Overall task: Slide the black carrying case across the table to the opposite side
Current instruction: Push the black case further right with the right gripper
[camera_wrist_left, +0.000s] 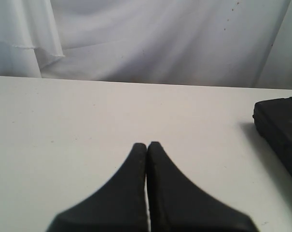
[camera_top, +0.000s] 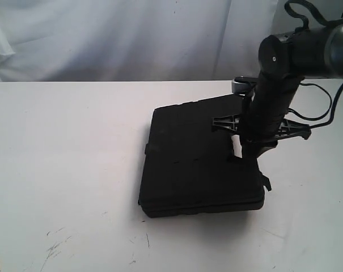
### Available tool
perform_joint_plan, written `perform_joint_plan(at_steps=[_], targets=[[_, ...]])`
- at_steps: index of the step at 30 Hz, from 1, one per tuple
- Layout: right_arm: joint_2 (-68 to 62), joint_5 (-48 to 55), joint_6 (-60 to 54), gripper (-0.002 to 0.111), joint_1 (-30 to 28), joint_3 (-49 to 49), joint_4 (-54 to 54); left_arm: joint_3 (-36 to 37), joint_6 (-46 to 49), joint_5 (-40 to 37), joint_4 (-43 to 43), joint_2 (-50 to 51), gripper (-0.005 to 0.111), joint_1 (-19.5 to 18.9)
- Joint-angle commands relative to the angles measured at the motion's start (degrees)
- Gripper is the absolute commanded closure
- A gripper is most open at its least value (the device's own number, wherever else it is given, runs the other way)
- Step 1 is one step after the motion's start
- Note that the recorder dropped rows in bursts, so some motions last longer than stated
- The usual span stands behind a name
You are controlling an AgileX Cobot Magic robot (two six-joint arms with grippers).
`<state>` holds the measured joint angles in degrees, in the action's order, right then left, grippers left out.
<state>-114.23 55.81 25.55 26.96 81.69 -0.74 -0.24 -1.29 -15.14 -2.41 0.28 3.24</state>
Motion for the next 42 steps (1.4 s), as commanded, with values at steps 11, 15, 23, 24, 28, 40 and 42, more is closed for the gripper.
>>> perform_joint_plan(at_steps=[11,15,23,24,28,40,42], targets=[[1.6,-0.7,0.0,0.108,-1.9,-0.1,-2.3,0.2,0.0,-0.1,0.0,-0.3,0.107,0.0],[1.6,-0.7,-0.3,0.108,-3.2,-0.1,-2.4,0.2,0.0,-0.1,0.0,-0.3,0.107,0.0],[1.6,0.4,-2.0,0.108,-5.8,-0.1,-2.9,0.2,0.0,-0.1,0.0,-0.3,0.107,0.0],[1.6,0.4,-2.1,0.108,-5.9,-0.1,-2.9,0.2,0.0,-0.1,0.0,-0.3,0.107,0.0],[1.6,0.4,-4.4,0.108,-5.9,-0.1,-3.4,0.2,0.0,-0.1,0.0,-0.3,0.107,0.0],[1.6,0.8,-6.7,0.108,-8.8,-0.1,-4.4,0.2,0.0,-0.1,0.0,-0.3,0.107,0.0],[1.6,0.7,-8.1,0.108,-8.8,-0.1,-3.2,0.2,0.0,-0.1,0.0,-0.3,0.107,0.0]])
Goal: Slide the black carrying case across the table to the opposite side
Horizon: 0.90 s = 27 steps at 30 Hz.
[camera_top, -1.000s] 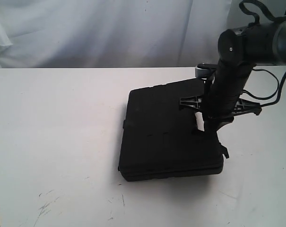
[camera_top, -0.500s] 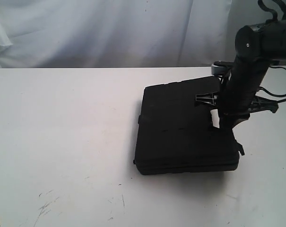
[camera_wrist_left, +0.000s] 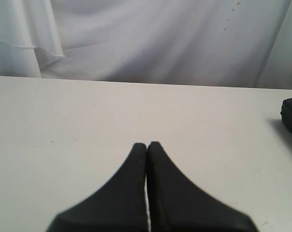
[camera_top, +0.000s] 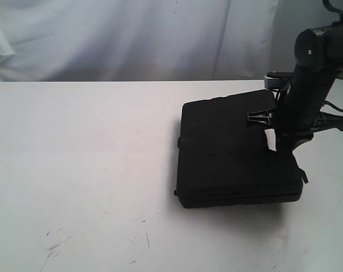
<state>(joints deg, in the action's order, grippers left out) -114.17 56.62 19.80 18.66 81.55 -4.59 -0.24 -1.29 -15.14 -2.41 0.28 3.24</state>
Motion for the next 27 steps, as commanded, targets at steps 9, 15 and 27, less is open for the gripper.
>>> perform_joint_plan(at_steps=[9,15,27], targets=[[1.1,-0.3,-2.5,0.108,-0.5,0.1,1.4,0.2,0.0,-0.1,0.0,-0.3,0.107,0.0],[-2.5,0.2,-2.5,0.108,-0.5,-0.1,2.0,0.2,0.0,-0.1,0.0,-0.3,0.107,0.0],[-3.0,0.2,-6.4,0.080,-0.5,-0.1,6.6,0.2,0.0,-0.1,0.0,-0.3,0.107,0.0]])
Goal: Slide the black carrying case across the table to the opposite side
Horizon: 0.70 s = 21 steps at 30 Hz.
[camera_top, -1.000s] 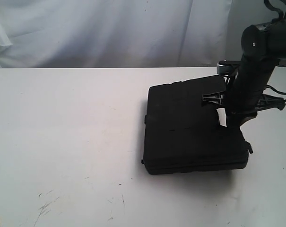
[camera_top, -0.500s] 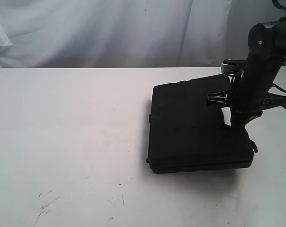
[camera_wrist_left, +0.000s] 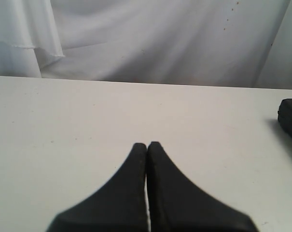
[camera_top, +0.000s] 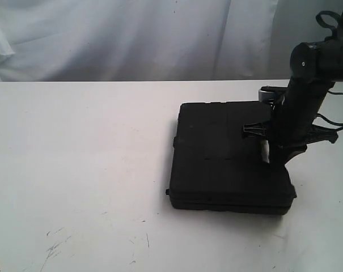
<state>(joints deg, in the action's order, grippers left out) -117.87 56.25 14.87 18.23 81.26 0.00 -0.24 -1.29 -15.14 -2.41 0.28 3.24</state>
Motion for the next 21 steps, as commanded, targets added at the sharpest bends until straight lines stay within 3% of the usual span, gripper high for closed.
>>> perform_joint_plan(at_steps=[1,7,11,14,19,21], targets=[[0.7,0.7,-1.4,0.077,0.0,0.2,2.0,0.2,0.0,-0.1,0.0,-0.3,0.107,0.0],[0.9,2.0,-1.4,0.060,0.0,0.2,2.4,0.2,0.0,-0.1,0.0,-0.3,0.107,0.0],[3.9,1.2,-1.6,0.060,0.0,0.2,2.2,0.2,0.0,-0.1,0.0,-0.3,0.107,0.0],[9.4,-1.9,-1.2,0.072,0.0,0.2,2.1,0.2,0.0,-0.1,0.0,-0.3,0.107,0.0],[20.2,-5.8,-1.1,0.104,0.0,-1.5,0.0,0.2,0.0,-0.1,0.0,-0.3,0.107,0.0],[25.5,-9.4,-1.7,0.108,0.0,-5.5,-0.6,0.2,0.0,-0.1,0.0,-0.3,0.107,0.0]])
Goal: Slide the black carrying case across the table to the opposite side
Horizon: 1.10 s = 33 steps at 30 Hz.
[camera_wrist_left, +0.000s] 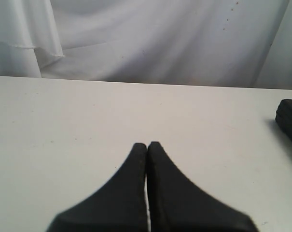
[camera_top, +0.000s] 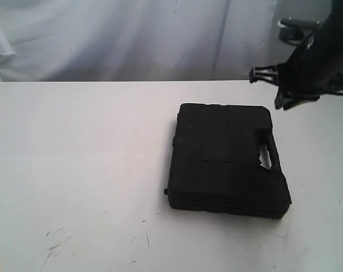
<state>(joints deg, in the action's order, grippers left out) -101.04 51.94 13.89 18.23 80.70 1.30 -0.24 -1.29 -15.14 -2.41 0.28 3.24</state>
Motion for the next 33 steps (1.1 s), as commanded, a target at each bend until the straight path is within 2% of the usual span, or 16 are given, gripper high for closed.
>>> perform_joint_plan(at_steps=[1,8,12,18,26,30,33], targets=[[11.0,-6.8,-0.9,0.108,0.0,-7.1,-1.9,0.2,0.0,-0.1,0.0,-0.3,0.107,0.0],[31.1,-21.6,-3.7,0.108,0.1,-29.5,-2.2,0.2,0.0,-0.1,0.0,-0.3,0.107,0.0],[40.8,-26.7,-3.7,0.108,0.1,-38.4,-2.3,0.2,0.0,-0.1,0.0,-0.3,0.107,0.0],[52.5,-26.6,-3.4,0.108,0.1,-45.4,-1.9,0.2,0.0,-0.1,0.0,-0.3,0.107,0.0],[60.6,-26.6,-3.8,0.108,-0.2,-46.1,-5.0,0.2,0.0,-0.1,0.0,-0.3,0.107,0.0],[70.3,-27.0,-4.7,0.108,-6.5,-51.7,-4.9,0.2,0.0,-0.1,0.0,-0.3,0.107,0.0],[82.2,-27.0,-5.0,0.108,-9.9,-59.2,-5.3,0.2,0.0,-0.1,0.0,-0.3,0.107,0.0]])
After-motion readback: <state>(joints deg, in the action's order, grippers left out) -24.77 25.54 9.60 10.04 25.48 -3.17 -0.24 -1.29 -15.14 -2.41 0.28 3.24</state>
